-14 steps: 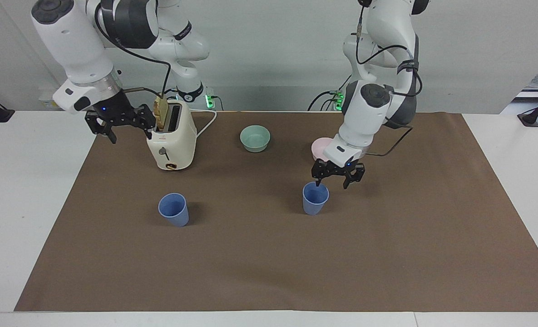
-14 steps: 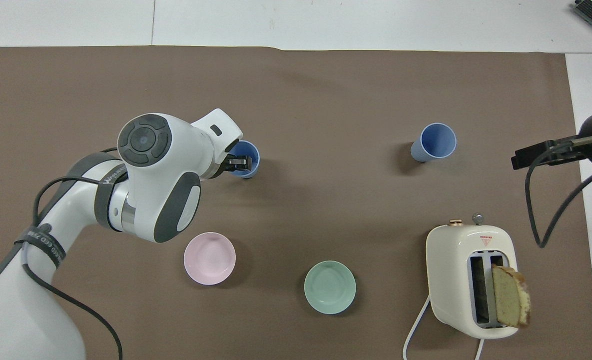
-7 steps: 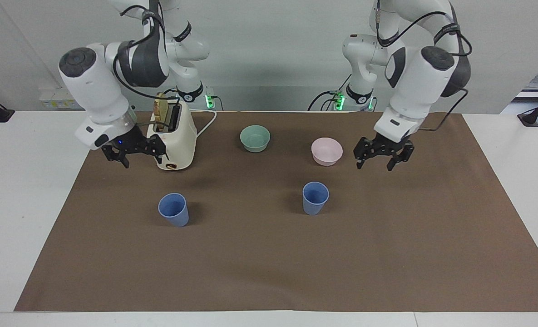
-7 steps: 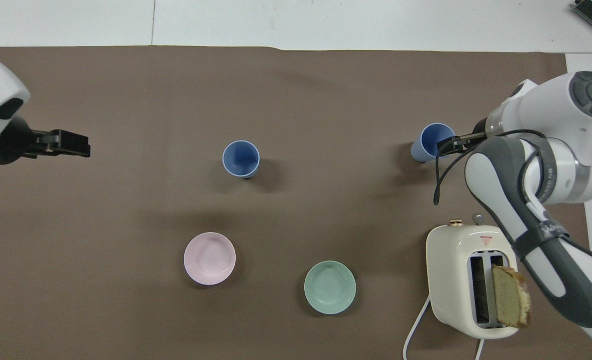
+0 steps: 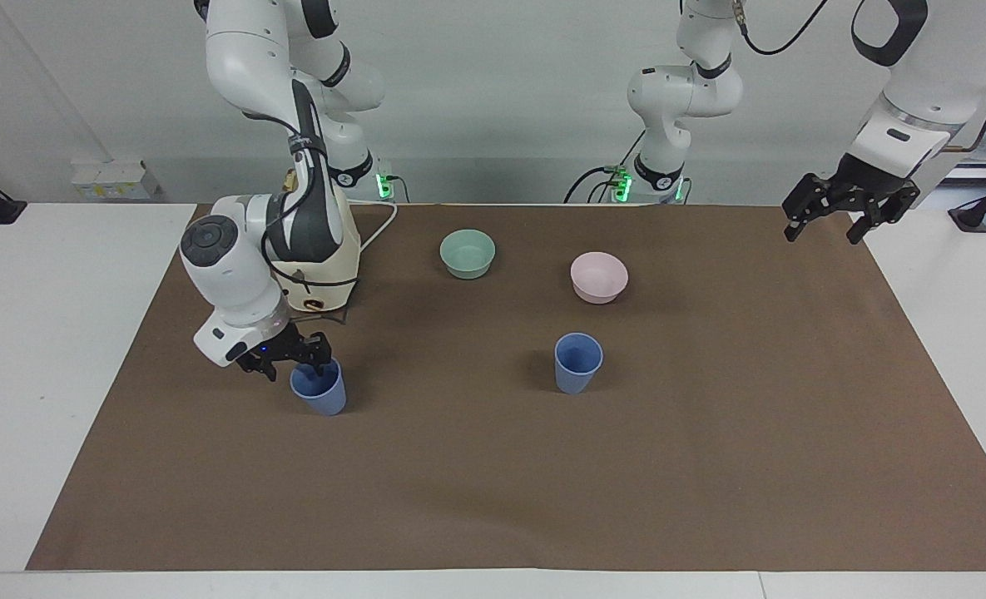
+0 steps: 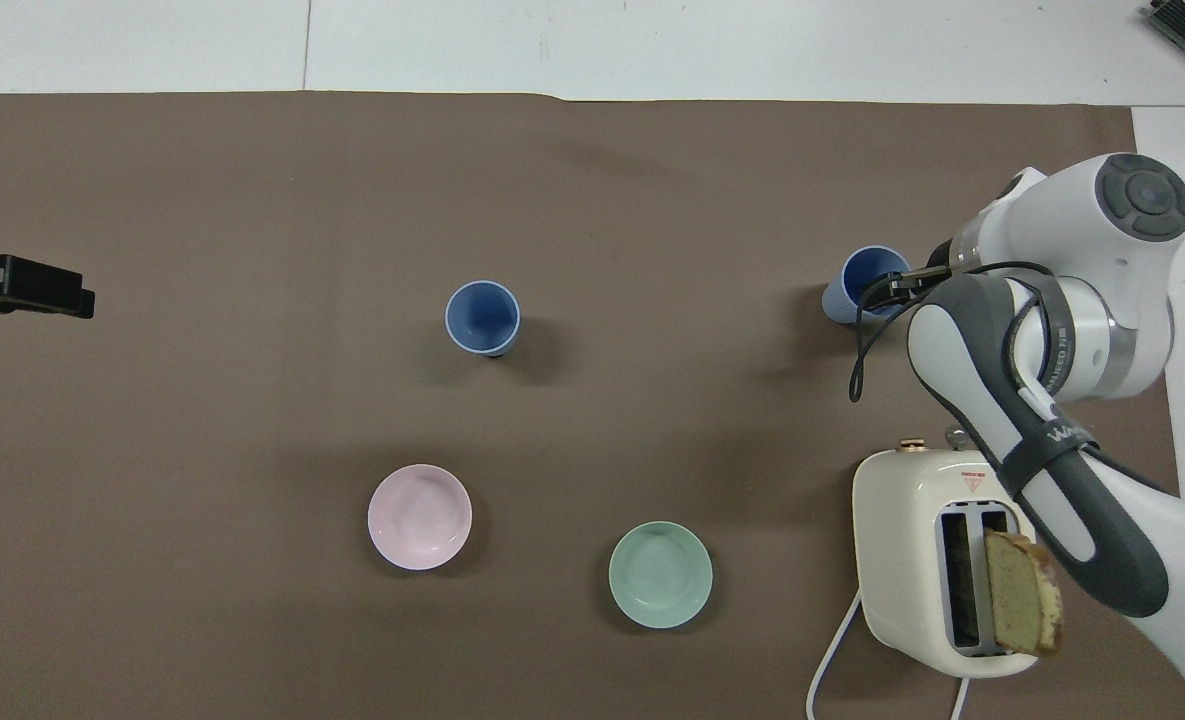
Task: Stack blue cups with both arms
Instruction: 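Grasp the second blue cup with the right gripper, then carry the cup with the right gripper and lower it into the center cup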
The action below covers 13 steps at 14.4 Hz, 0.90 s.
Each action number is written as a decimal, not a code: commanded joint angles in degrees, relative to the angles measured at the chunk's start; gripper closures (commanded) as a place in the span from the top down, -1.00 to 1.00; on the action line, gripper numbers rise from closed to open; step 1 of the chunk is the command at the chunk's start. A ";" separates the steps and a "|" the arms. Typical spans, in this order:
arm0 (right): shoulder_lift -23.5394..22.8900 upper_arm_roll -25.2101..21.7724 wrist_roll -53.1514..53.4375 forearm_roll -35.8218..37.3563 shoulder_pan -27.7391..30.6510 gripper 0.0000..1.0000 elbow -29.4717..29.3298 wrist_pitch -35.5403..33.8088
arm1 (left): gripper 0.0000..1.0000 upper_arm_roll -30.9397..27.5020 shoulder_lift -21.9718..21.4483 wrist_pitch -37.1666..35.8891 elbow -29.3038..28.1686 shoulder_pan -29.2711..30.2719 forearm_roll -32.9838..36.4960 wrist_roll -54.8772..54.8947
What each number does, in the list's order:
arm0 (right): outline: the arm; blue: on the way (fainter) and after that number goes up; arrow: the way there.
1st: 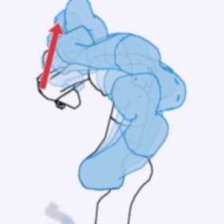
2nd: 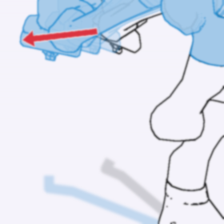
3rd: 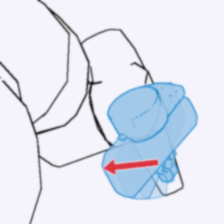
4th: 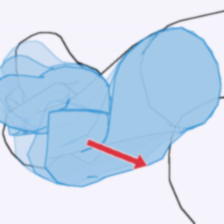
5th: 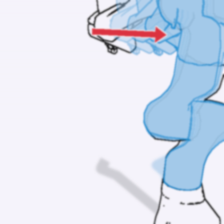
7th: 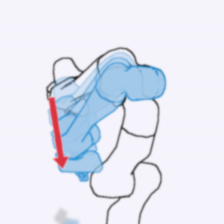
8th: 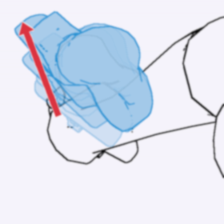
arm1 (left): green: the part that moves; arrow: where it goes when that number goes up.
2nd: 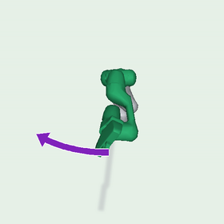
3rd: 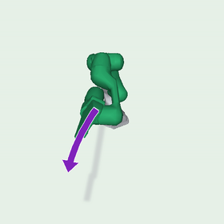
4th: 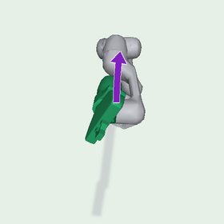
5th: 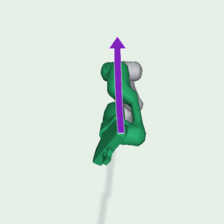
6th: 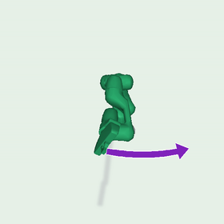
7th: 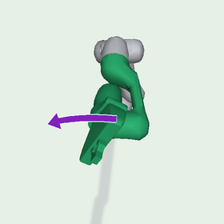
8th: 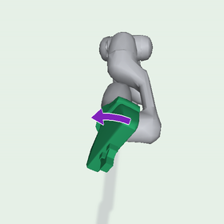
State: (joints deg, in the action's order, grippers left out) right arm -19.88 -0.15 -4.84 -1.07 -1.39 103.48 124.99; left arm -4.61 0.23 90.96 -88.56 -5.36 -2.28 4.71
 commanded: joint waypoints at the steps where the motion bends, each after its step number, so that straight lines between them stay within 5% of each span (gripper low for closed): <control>1: 0.36 0.24 0.62 0.10 0.25 -1.00 0.23 -0.09 | 1.00 0.48 0.65 -1.75 1.20 0.62 1.05 0.91; 6: 0.10 1.38 9.10 -0.33 -2.37 -1.00 -4.05 -3.68 | 1.00 0.48 0.56 -2.01 1.11 0.62 1.05 0.83; 9: -0.86 1.38 26.50 -2.87 -9.14 -1.00 -13.89 -12.99 | 1.00 0.48 0.56 -2.01 1.11 0.53 1.05 0.83; 13: -2.88 1.12 39.62 -4.38 -19.76 -1.00 -21.55 -14.33 | 1.00 0.48 0.56 -2.01 1.11 0.62 1.05 0.83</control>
State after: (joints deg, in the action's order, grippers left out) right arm -19.85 1.44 30.28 -4.86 -16.85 87.10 111.88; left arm -4.53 0.33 90.16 -88.56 -5.36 -2.27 4.74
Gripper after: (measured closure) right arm 0.952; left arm 0.000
